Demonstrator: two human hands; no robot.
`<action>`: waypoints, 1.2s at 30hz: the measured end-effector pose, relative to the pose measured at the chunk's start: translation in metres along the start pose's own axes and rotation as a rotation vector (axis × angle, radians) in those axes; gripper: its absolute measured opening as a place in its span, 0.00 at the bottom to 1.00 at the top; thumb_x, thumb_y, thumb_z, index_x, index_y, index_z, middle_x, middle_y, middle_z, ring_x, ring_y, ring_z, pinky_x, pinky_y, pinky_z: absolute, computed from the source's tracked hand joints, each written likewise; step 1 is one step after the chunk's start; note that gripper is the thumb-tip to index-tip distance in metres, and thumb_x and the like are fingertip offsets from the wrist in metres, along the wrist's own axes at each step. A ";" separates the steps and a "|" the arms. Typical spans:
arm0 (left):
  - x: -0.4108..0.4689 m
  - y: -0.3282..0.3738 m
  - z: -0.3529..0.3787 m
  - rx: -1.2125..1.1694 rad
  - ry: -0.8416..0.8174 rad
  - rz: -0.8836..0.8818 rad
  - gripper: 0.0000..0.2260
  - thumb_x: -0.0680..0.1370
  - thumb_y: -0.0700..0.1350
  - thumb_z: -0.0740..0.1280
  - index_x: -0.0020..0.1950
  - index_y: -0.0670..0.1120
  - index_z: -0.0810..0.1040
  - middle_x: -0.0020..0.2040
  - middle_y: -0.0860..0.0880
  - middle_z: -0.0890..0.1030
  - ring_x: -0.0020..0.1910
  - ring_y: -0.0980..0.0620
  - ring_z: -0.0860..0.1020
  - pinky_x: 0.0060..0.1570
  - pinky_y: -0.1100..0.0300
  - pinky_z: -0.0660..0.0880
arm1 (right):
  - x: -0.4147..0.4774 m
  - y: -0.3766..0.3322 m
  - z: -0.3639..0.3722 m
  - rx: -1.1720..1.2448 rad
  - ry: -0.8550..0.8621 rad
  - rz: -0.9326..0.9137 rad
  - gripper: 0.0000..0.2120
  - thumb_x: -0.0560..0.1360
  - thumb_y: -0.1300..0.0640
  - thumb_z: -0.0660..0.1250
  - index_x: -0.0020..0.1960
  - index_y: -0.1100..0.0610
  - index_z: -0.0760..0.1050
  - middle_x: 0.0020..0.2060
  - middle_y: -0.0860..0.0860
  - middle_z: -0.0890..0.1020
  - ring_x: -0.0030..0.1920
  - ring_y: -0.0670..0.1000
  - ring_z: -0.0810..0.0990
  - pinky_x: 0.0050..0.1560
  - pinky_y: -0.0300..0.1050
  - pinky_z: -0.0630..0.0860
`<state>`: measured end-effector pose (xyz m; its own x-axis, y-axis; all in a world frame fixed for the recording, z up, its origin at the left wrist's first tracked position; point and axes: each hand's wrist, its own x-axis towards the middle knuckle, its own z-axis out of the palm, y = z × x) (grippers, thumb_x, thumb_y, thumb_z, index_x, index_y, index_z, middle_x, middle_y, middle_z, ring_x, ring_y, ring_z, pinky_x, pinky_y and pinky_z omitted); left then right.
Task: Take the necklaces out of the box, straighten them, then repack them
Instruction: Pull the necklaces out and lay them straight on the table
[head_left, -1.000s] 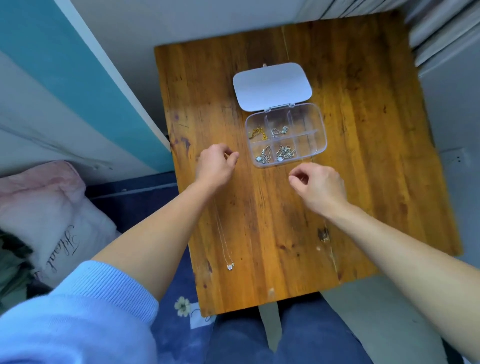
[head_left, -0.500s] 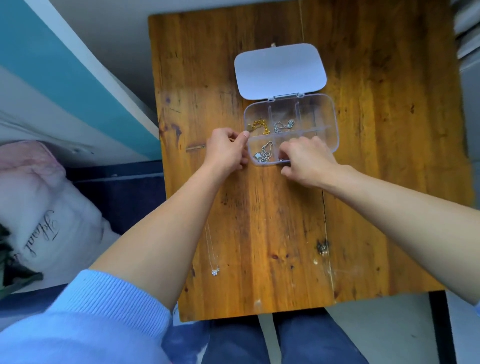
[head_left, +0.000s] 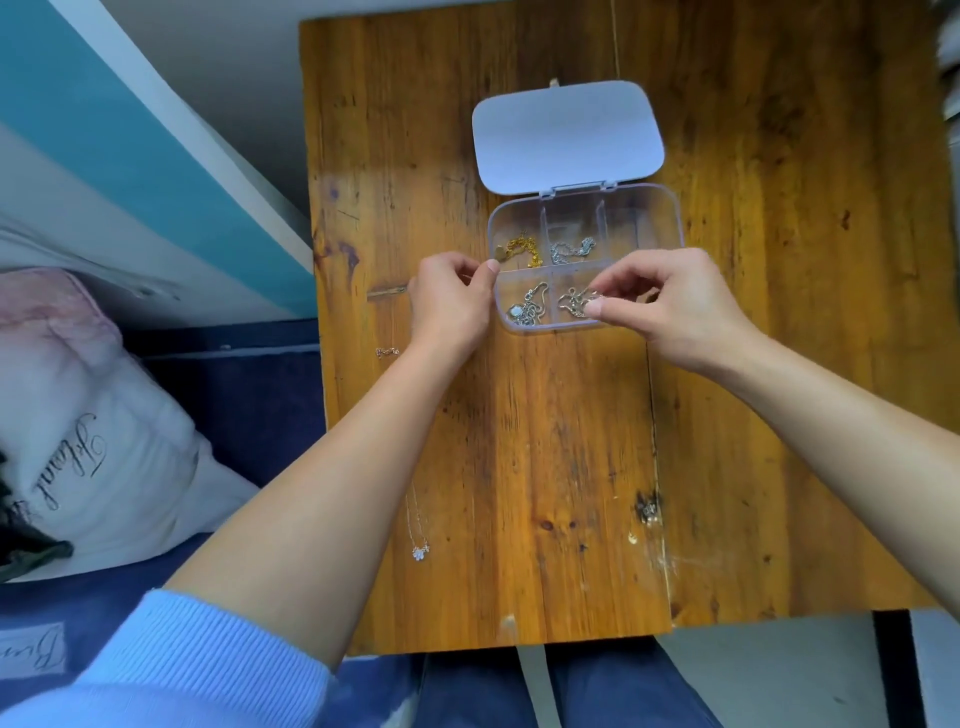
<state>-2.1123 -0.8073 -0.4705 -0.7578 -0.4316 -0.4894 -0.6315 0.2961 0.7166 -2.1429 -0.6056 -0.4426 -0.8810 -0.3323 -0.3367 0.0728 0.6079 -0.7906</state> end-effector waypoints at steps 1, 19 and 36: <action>-0.004 0.001 0.000 0.058 0.056 0.043 0.07 0.77 0.49 0.67 0.45 0.45 0.80 0.43 0.48 0.83 0.47 0.46 0.82 0.48 0.51 0.79 | -0.007 0.001 -0.003 0.079 0.052 0.012 0.08 0.70 0.59 0.76 0.48 0.55 0.82 0.35 0.46 0.81 0.33 0.36 0.76 0.37 0.27 0.72; -0.033 0.023 0.087 0.760 -0.277 0.820 0.15 0.78 0.45 0.64 0.64 0.50 0.76 0.56 0.43 0.75 0.59 0.41 0.71 0.54 0.49 0.67 | -0.092 0.076 -0.006 0.984 0.277 0.678 0.04 0.73 0.62 0.66 0.44 0.56 0.79 0.32 0.50 0.81 0.32 0.46 0.77 0.28 0.37 0.70; -0.048 0.042 0.001 0.022 -0.727 0.326 0.14 0.80 0.46 0.63 0.47 0.35 0.76 0.49 0.43 0.84 0.47 0.49 0.80 0.51 0.58 0.75 | -0.096 0.084 -0.010 0.555 0.219 0.535 0.12 0.75 0.65 0.62 0.39 0.55 0.82 0.31 0.45 0.83 0.31 0.42 0.78 0.25 0.34 0.71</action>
<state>-2.1030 -0.7734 -0.4175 -0.8176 0.3413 -0.4637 -0.3569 0.3314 0.8734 -2.0569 -0.5152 -0.4711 -0.7283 0.0871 -0.6797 0.6827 0.1779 -0.7087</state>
